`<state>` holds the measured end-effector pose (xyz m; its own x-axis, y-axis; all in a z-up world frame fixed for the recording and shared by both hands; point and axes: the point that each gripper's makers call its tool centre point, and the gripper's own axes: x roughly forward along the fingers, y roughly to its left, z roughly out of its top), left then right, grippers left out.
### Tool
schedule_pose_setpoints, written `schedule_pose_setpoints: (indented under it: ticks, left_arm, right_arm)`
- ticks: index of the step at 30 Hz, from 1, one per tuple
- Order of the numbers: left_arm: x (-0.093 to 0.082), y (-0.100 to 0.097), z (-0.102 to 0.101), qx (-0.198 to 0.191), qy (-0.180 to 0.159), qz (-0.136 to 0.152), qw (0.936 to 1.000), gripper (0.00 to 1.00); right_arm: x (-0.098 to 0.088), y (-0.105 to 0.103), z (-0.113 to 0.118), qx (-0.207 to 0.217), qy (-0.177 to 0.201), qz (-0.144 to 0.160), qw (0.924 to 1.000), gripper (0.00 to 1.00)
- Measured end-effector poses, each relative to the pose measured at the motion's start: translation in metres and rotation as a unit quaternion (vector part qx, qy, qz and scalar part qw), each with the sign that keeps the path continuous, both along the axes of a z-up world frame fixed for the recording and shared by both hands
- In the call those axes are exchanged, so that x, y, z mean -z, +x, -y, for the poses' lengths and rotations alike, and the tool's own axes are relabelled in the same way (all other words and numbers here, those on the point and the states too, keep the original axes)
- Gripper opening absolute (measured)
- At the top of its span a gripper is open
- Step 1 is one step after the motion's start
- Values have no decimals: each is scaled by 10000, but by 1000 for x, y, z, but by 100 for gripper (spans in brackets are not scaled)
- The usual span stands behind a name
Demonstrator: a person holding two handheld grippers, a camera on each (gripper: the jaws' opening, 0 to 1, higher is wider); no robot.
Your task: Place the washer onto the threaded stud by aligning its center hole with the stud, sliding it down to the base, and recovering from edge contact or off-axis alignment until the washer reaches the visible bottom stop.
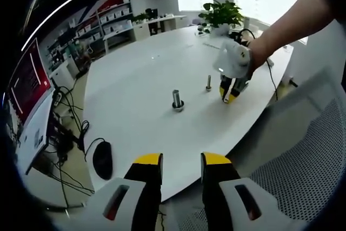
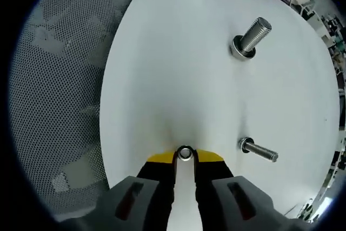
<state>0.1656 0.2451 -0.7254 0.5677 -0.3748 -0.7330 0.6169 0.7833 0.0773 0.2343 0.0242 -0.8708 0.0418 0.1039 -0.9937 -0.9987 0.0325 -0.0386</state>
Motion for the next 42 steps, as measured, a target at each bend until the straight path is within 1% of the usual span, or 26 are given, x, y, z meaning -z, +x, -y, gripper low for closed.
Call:
schedule_pose_setpoints:
  ticks: [2,5,10,14,16,18,23,25,26,27,30,33,36,39,42]
  left_arm:
    - [0,0,0,-7,-5,-4,10000,26]
    - [0,0,0,-6,-17,0,10000,26]
    - [-2,1,0,-23,-84,9,10000,26]
    - [-1,0,2,17,-108,-17,9999,26]
    - [0,-1,2,45,-87,-35,9999,26]
    - [0,0,3,48,-97,-28,9999,26]
    - [-3,1,2,-10,-161,15,9999,26]
    - [-2,0,2,0,-153,0,9999,26]
    - [-2,0,2,9,-133,2,9999,26]
    - [-1,0,2,12,-122,3,9999,26]
    - [-2,0,2,4,-126,7,9999,26]
    - [-2,1,1,-6,-137,26,9999,26]
    - [-3,1,1,-11,-147,33,9999,26]
    - [-4,1,1,-39,-173,36,9998,27]
    - [-5,2,1,-61,-204,54,9998,27]
  right_arm:
    - [0,0,1,117,-12,65,9999,15]
    - [-2,-1,3,245,157,145,9995,15]
    - [-2,-1,3,323,331,261,9986,15]
    - [-2,1,4,582,535,346,9963,15]
    - [-3,1,4,924,772,370,9920,15]
    - [-3,2,5,994,947,385,9898,14]
    - [-5,2,6,1259,1190,326,9843,14]
    - [-5,3,6,1488,1281,280,9801,14]
    - [-5,3,6,1531,1304,266,9792,14]
    - [-5,3,6,1719,1399,230,9749,14]
    - [-6,2,7,1793,1441,193,9730,14]
    - [-9,4,8,1844,1534,242,9705,14]
    - [-14,6,9,1838,1570,285,9699,14]
    - [-20,12,11,1855,1615,347,9687,14]
    - [-27,19,14,1937,1681,371,9658,14]
